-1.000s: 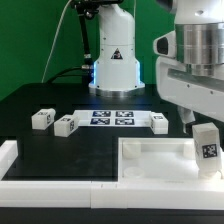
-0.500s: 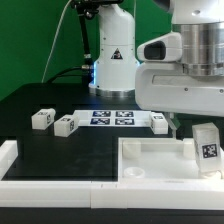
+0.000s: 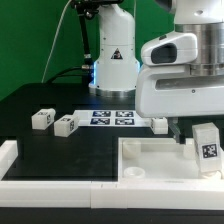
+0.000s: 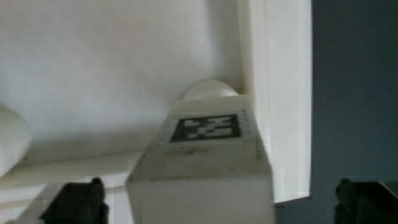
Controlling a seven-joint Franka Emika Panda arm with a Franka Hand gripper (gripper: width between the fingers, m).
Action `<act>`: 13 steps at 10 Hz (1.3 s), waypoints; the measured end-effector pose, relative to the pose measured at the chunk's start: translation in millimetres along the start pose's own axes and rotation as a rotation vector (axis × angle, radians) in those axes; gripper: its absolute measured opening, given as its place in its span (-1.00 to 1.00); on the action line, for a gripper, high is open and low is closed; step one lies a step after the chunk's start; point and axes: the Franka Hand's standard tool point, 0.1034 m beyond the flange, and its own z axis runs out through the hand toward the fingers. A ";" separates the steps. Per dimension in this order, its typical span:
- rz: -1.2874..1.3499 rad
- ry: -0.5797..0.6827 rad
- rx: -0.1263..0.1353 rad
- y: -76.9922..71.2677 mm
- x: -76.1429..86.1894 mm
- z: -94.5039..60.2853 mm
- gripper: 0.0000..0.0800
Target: Assemble one leg
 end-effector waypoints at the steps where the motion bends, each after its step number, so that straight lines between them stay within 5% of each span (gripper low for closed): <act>1: 0.001 0.000 0.000 0.0 0.0 0.0 0.62; 3: 0.001 0.000 0.000 0.0 0.0 0.0 -0.07; 4: 0.012 0.000 0.001 -0.3 0.0 0.0 -0.07; 5: 0.046 0.000 0.001 -0.4 -0.1 0.1 -0.27; 7: 0.093 -0.001 0.004 -1.0 -0.3 0.2 -0.27; 13: 0.779 -0.005 0.005 -0.5 -0.7 1.6 -0.27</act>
Offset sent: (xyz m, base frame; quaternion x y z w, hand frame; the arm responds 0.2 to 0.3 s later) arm 0.0000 0.0000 0.0000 0.0000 0.0000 0.0000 1.0000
